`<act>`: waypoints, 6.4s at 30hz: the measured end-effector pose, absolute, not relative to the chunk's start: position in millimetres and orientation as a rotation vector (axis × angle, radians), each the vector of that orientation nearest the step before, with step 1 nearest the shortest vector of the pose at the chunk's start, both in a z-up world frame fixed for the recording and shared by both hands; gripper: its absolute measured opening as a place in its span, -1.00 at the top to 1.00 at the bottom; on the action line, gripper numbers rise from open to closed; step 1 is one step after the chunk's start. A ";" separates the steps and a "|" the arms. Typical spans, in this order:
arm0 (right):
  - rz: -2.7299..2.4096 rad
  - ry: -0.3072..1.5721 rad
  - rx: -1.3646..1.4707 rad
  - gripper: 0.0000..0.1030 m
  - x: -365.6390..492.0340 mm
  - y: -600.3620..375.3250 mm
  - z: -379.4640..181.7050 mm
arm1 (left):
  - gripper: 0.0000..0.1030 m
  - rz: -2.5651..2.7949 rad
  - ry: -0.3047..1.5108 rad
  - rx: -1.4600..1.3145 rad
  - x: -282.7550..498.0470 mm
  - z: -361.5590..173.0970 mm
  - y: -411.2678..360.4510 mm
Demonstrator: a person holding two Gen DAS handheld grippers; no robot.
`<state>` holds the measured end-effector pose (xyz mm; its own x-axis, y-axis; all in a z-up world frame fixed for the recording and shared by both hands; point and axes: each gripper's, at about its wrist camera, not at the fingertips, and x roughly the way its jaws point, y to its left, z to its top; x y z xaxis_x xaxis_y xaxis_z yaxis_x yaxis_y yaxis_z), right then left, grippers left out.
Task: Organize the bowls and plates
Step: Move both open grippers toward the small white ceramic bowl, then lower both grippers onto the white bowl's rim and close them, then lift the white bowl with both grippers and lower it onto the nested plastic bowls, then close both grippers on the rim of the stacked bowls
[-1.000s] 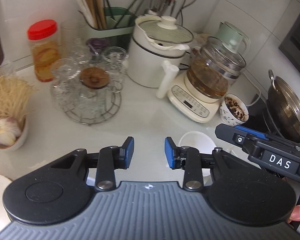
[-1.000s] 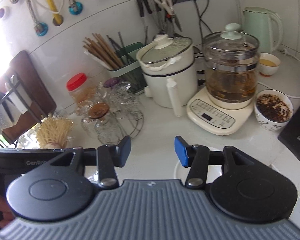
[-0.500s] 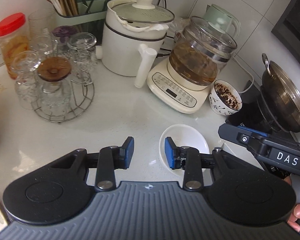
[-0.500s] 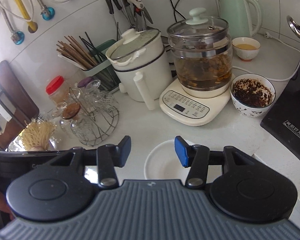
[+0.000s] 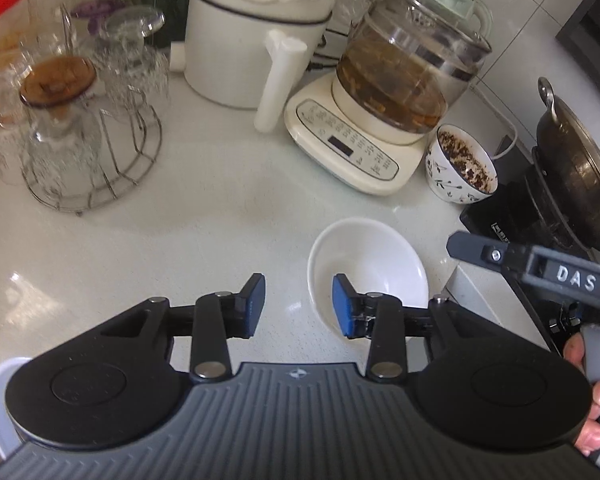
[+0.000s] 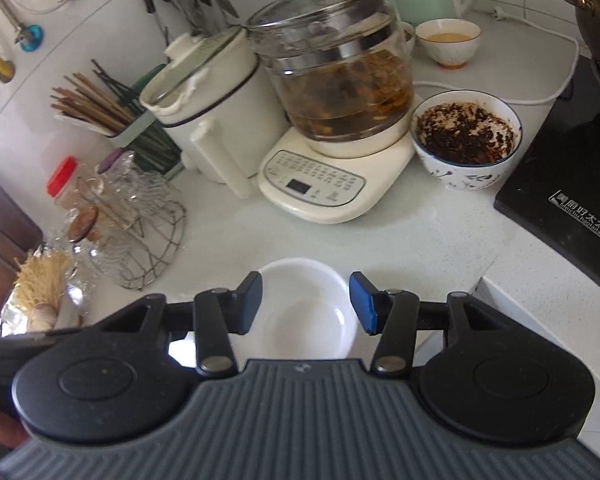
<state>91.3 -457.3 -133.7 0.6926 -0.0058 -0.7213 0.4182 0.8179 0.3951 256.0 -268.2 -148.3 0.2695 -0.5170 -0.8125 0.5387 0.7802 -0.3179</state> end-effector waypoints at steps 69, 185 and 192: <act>0.009 0.943 0.649 0.81 124.4 -481.7 -181.9 | 0.87 -0.572 1.143 -0.178 257.6 -172.2 -274.6; 0.355 1.186 0.389 0.32 182.7 -258.5 -187.0 | 0.52 -0.081 1.211 -0.418 189.9 -176.5 -27.1; 0.360 1.206 0.371 0.32 186.5 -250.8 -194.7 | 0.40 -0.074 1.209 -0.404 189.6 -176.2 -27.7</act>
